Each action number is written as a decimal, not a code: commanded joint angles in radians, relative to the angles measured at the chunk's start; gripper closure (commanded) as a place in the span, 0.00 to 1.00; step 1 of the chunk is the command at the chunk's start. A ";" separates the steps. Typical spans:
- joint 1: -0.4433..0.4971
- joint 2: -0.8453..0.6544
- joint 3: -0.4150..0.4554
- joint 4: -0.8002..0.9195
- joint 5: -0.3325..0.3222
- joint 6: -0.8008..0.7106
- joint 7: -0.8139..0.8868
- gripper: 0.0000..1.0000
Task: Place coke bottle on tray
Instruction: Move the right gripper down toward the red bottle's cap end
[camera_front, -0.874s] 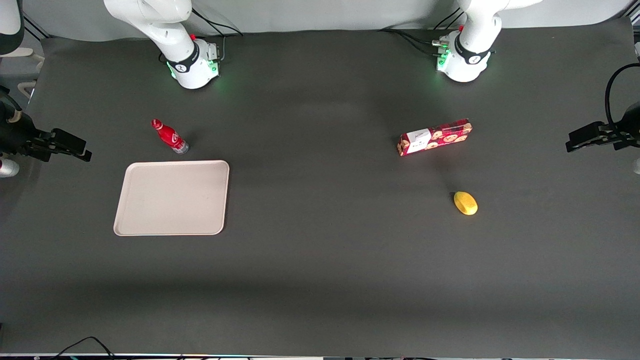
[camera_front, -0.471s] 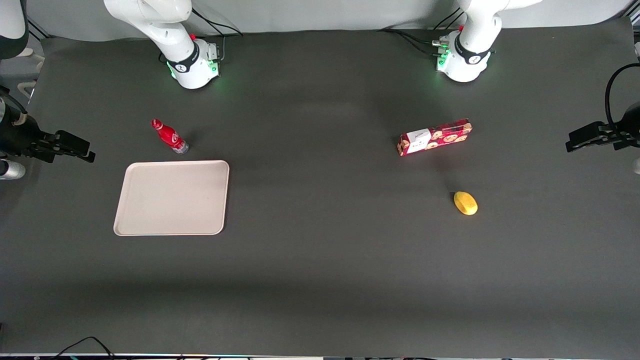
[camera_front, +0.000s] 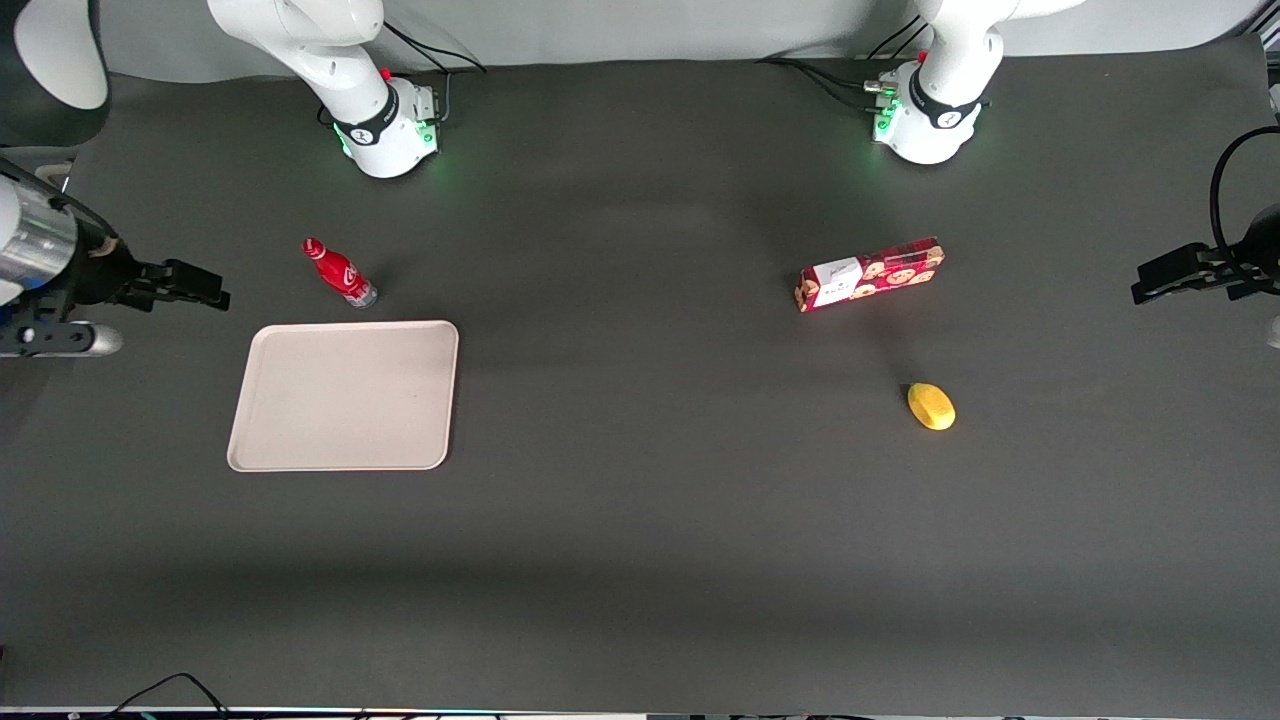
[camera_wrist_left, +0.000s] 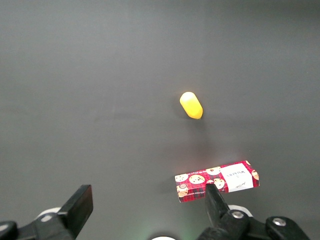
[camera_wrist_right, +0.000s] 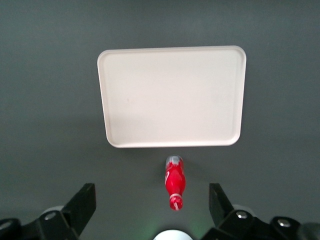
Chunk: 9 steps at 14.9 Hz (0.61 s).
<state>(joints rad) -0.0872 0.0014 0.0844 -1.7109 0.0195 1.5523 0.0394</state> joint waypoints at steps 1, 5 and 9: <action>0.004 -0.222 0.005 -0.321 -0.024 0.112 -0.021 0.00; -0.003 -0.400 -0.008 -0.588 -0.027 0.229 -0.074 0.00; -0.009 -0.471 -0.009 -0.781 -0.027 0.349 -0.081 0.00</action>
<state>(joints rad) -0.0925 -0.3881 0.0810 -2.3250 0.0027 1.7848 -0.0123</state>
